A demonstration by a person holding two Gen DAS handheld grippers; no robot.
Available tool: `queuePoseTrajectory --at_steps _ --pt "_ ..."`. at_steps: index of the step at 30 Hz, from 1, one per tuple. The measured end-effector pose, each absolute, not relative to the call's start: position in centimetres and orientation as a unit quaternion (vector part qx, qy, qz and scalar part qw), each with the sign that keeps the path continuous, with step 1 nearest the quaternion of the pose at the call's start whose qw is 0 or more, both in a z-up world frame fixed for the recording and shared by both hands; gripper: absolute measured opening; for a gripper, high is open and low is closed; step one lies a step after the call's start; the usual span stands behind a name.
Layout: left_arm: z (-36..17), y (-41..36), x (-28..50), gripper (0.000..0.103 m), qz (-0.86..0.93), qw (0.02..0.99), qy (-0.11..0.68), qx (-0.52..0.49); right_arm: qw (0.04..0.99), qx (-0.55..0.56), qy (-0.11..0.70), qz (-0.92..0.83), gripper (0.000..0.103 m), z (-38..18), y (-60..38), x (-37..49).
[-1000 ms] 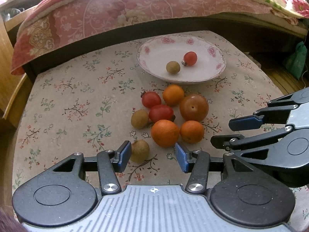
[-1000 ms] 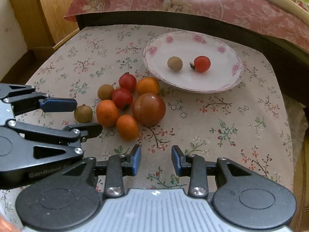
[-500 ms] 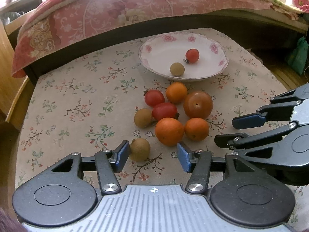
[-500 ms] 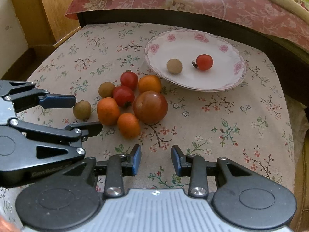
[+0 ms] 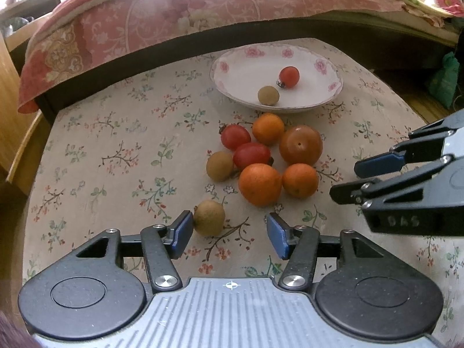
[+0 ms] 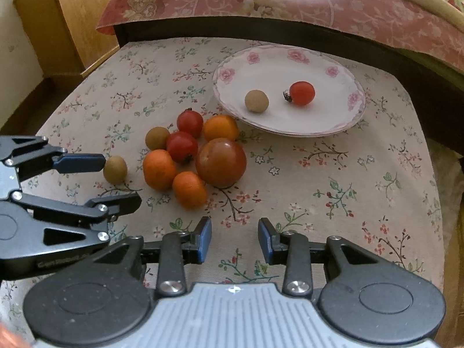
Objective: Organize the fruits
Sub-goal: 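Move both tools back toward the remaining fruit cluster, then grasp another brown fruit with the left tool while the right tool grasps a tangerine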
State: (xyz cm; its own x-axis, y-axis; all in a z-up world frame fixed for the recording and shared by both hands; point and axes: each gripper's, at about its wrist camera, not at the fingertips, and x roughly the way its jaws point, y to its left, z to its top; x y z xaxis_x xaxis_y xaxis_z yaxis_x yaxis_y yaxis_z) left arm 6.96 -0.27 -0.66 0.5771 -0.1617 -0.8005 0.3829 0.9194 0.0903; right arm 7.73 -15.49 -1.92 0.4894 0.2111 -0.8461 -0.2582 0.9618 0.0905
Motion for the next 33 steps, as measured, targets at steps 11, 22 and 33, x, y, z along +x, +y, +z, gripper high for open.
queuePoseTrajectory --at_steps 11,22,33 --pt "-1.3 0.3 7.8 0.064 -0.153 0.875 0.445 0.109 0.866 -0.014 0.474 0.158 0.045 -1.8 -15.3 7.8" --pt "-1.2 0.7 8.7 0.054 -0.148 0.879 0.444 0.095 0.870 0.001 0.456 0.189 0.046 -2.5 -14.2 9.0" --pt "-1.2 0.6 9.0 0.053 -0.154 0.879 0.440 0.104 0.872 0.004 0.442 0.209 0.046 -2.4 -14.4 9.1"
